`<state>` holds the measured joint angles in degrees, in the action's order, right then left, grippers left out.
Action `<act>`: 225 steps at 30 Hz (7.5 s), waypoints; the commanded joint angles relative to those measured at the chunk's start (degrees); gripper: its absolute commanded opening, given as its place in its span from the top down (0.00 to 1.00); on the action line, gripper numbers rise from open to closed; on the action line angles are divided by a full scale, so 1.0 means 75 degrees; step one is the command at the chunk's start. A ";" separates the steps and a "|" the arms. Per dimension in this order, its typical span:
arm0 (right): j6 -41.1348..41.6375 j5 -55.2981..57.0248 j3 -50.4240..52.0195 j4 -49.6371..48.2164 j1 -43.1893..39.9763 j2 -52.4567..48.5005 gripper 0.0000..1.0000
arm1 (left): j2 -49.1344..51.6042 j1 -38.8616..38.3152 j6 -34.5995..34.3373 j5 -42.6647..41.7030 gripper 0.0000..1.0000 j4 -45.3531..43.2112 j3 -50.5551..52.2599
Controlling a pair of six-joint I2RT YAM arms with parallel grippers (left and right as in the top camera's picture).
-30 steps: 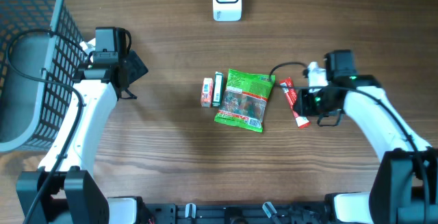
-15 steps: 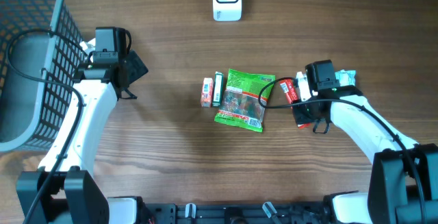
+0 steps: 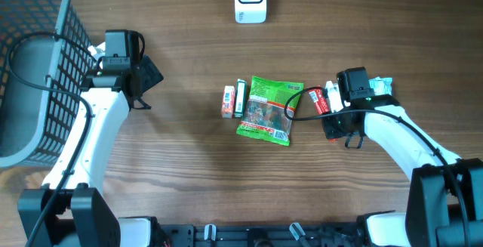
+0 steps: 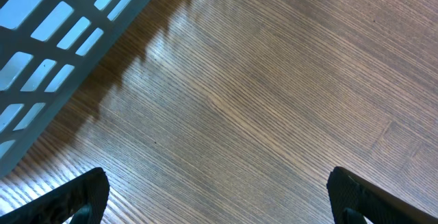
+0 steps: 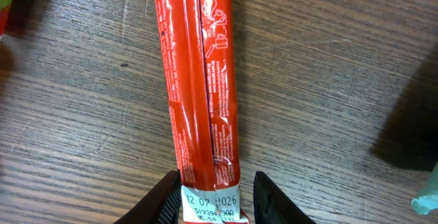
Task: Scan the item barcode
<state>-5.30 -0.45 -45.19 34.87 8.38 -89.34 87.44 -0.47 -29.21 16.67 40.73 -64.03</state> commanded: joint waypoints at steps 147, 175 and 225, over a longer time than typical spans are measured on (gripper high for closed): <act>-0.3305 0.5636 -1.1409 -0.0589 0.2544 -0.8148 0.96 | 0.0038 0.0029 0.0064 0.0102 0.00 -0.0020 -0.0006; -0.4948 0.7653 -1.1409 -0.0300 0.3115 -0.8140 0.95 | 0.0038 0.0029 0.0064 0.0102 0.00 -0.0020 -0.0006; 0.1329 0.1154 -0.5584 0.4744 -0.0481 -0.2311 0.96 | 0.0038 0.0029 0.0064 0.0102 0.00 -0.0020 -0.0006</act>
<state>0.95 3.03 -94.70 74.50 4.93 -106.08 87.44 -0.47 -29.21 16.67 40.73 -64.03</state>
